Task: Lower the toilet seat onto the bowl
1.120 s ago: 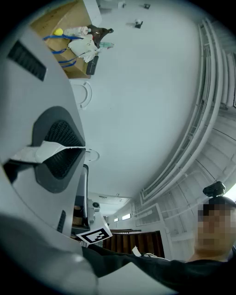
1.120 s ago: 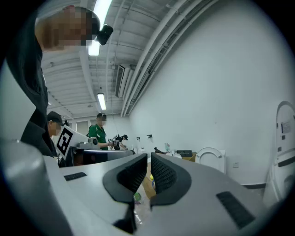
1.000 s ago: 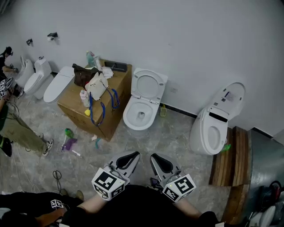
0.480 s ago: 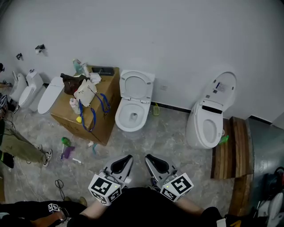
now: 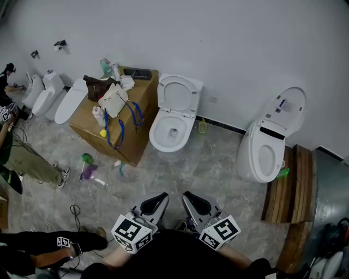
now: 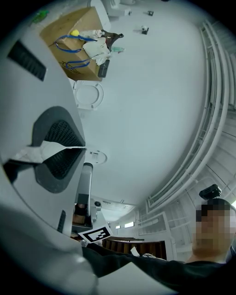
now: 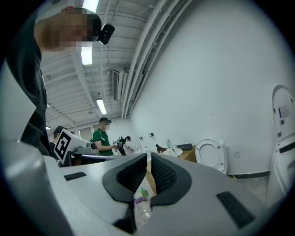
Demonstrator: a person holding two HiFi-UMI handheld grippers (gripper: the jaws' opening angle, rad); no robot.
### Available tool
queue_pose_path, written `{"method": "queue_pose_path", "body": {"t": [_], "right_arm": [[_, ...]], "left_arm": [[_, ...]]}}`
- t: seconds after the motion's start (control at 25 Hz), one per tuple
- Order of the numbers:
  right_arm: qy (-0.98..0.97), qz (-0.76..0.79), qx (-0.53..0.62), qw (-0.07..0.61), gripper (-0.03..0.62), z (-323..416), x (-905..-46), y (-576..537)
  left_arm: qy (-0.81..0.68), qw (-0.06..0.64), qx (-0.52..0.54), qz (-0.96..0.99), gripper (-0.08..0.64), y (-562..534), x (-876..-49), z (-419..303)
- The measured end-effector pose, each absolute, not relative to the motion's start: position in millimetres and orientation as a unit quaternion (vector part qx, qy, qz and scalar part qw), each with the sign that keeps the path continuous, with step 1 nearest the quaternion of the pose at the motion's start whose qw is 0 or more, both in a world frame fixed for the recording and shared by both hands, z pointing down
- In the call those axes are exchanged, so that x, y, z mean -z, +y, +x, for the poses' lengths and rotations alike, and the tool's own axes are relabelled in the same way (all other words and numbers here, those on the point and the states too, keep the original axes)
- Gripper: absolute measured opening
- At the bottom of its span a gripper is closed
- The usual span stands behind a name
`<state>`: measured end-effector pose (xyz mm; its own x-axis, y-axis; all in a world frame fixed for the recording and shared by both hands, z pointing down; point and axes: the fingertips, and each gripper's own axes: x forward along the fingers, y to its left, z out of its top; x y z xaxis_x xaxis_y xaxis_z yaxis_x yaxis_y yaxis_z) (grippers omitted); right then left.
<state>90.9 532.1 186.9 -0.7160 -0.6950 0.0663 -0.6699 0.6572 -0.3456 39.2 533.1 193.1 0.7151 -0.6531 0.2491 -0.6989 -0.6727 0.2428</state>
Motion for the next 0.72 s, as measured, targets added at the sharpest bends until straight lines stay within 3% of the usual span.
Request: {"method": "queue_pose_path", "body": {"t": [0.72], "right_arm": [[0.877, -0.455, 0.153, 0.017, 0.049, 34.5, -173.2, 397.8]], "left_arm": [[-0.297, 0.154, -0.035, 0.942, 0.025, 385.3, -178.1, -21.8]]}}
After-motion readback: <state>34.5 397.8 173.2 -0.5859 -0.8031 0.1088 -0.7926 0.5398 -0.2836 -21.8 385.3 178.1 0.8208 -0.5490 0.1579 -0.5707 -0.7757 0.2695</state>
